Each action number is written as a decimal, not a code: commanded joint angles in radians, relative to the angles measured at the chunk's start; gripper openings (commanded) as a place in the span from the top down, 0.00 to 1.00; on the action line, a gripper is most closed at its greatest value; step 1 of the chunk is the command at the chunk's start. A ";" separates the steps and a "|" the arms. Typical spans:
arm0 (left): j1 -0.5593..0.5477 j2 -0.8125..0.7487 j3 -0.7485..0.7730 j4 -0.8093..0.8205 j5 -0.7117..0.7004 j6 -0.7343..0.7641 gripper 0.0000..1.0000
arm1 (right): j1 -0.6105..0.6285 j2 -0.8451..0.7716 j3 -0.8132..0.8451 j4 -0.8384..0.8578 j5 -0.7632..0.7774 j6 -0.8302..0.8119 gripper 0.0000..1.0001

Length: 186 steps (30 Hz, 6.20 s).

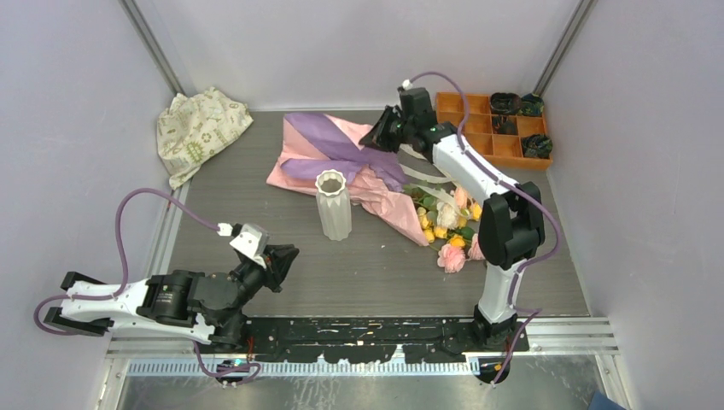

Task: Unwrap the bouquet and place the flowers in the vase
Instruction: Unfold the wrapping paper at the center of the board.

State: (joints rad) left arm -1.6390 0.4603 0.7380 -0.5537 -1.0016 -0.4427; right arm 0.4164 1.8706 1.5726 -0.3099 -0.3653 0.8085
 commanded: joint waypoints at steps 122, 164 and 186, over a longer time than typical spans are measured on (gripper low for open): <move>0.021 0.138 0.308 0.388 -0.397 0.598 0.59 | -0.143 0.092 0.195 -0.220 0.042 -0.188 0.39; 1.184 0.868 0.964 -0.134 0.701 0.058 0.56 | -0.129 0.292 0.159 -0.081 -0.192 -0.083 0.99; 1.365 1.046 0.713 0.221 1.183 -0.027 0.67 | -0.028 0.072 0.048 -0.010 -0.175 -0.067 0.47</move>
State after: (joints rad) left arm -0.3038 1.4345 1.4307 -0.4530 0.0818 -0.4385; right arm 0.4175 1.9381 1.5967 -0.3344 -0.5732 0.7525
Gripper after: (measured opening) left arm 0.336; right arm 0.454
